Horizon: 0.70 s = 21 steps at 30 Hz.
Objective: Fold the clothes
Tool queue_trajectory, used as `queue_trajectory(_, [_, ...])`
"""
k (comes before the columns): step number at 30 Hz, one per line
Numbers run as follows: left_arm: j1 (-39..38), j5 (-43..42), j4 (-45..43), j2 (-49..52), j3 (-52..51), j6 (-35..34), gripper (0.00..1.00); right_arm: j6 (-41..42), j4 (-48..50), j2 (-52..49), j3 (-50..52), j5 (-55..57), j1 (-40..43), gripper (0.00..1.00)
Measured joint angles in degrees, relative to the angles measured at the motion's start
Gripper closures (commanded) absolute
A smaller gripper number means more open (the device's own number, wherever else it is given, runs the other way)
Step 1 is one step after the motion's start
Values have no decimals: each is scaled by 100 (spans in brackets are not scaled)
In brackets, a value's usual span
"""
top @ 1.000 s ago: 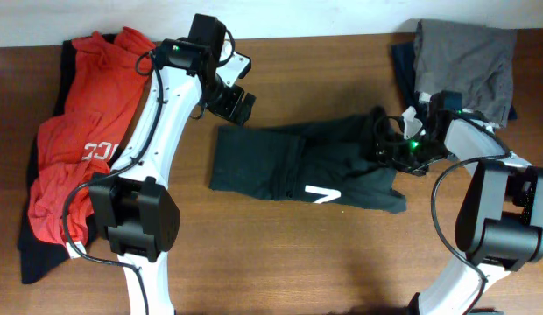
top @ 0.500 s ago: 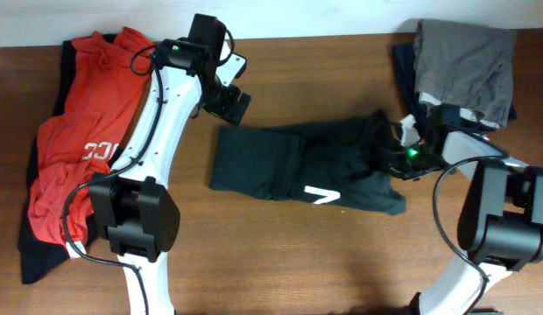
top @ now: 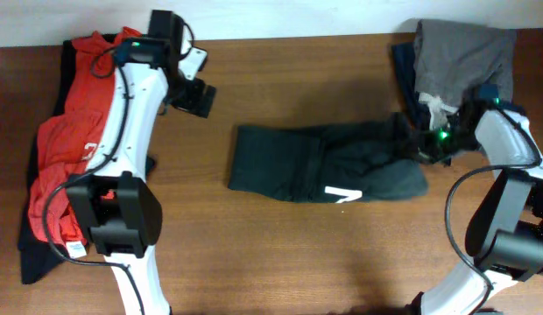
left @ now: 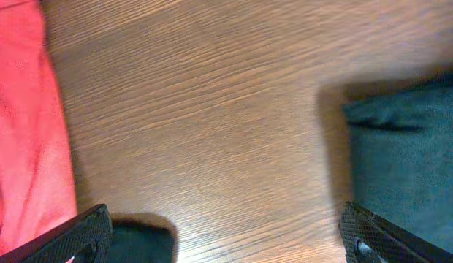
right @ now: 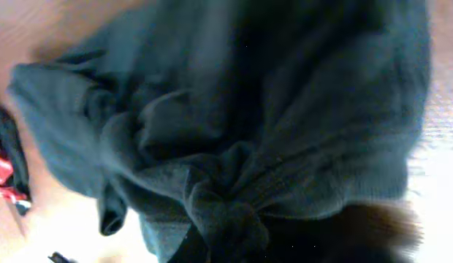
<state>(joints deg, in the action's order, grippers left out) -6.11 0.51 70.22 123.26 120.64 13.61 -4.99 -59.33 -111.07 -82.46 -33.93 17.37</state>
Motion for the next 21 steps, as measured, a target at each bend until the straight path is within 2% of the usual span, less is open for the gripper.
queue_trajectory(8, [562, 0, -109, 0, 0, 0, 1, -33, -337, 39, -1080, 42, -1290, 96])
queue_trajectory(21, [1078, 20, -238, -2, 0, 0, 1, 938, 553, 48, -1141, 691, -3917, 96])
